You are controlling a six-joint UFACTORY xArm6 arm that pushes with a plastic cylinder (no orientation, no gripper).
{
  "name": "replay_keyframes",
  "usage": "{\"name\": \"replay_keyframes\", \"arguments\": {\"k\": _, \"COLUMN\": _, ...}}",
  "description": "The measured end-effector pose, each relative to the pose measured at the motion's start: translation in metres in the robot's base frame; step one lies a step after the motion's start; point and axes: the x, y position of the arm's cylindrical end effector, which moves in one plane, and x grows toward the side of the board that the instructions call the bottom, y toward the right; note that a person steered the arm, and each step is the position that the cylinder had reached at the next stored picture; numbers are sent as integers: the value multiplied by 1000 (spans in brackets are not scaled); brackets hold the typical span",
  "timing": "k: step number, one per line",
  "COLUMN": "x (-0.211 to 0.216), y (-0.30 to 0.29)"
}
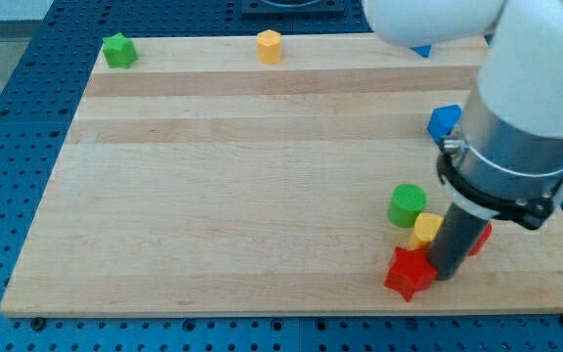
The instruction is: Push the red star to center left
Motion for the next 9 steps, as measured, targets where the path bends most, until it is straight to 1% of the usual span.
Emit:
{"name": "replay_keyframes", "arguments": {"k": 1, "x": 0, "y": -19}}
{"name": "replay_keyframes", "arguments": {"k": 2, "x": -2, "y": -2}}
{"name": "replay_keyframes", "arguments": {"k": 3, "x": 0, "y": 45}}
{"name": "replay_keyframes", "arguments": {"k": 4, "x": 28, "y": 30}}
{"name": "replay_keyframes", "arguments": {"k": 6, "x": 32, "y": 7}}
{"name": "replay_keyframes", "arguments": {"k": 7, "x": 32, "y": -31}}
{"name": "replay_keyframes", "arguments": {"k": 8, "x": 32, "y": -50}}
{"name": "replay_keyframes", "arguments": {"k": 9, "x": 28, "y": -55}}
